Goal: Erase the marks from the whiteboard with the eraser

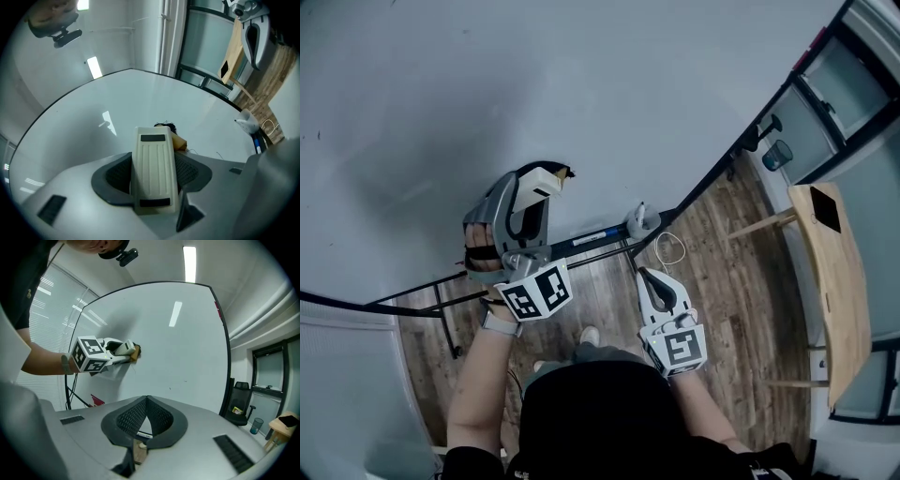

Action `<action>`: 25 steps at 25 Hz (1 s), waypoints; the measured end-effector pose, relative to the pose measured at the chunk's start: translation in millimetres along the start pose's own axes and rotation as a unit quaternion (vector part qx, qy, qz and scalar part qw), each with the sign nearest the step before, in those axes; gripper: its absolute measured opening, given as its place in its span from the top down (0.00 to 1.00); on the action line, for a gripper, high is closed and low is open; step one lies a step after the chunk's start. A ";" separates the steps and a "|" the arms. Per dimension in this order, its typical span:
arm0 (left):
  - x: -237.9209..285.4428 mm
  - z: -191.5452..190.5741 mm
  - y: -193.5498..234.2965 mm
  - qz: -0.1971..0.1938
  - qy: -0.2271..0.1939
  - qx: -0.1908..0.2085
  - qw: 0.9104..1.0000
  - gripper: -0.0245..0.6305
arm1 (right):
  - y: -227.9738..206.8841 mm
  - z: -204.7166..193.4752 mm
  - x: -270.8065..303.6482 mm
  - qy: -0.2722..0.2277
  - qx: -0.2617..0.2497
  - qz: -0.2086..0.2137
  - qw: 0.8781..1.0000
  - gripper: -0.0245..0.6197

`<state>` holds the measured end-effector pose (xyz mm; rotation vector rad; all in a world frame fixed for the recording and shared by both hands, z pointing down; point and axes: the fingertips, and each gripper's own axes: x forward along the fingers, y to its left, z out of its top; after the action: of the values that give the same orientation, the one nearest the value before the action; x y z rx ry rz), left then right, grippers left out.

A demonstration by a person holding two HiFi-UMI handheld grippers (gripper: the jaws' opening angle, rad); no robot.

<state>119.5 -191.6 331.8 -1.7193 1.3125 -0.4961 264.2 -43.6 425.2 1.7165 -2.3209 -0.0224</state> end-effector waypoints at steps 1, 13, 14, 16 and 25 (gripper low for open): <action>-7.0 -14.1 5.3 0.000 0.014 -0.001 1.000 0.56 | 8.3 3.4 2.1 -0.002 -0.001 0.006 1.000 0.92; -118.1 -151.6 73.9 -0.016 0.150 -0.158 0.976 0.56 | 117.0 41.0 37.5 -0.021 -0.019 0.101 0.994 0.92; -128.7 -156.0 77.6 -0.016 0.151 -0.175 0.973 0.56 | 126.0 44.8 40.6 -0.025 -0.022 0.111 0.993 0.92; -150.4 -162.6 83.2 -0.014 0.153 -0.212 0.965 0.56 | 143.0 50.6 45.8 -0.027 -0.024 0.129 0.991 0.92; -232.3 -173.3 108.9 -0.002 0.156 -0.344 0.926 0.56 | 213.7 65.9 66.6 -0.015 -0.033 0.206 0.978 0.92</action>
<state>-154.4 -54.4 377.2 -2.2745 1.8662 -0.3336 31.5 -50.4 409.0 1.1838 -2.6184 -0.0473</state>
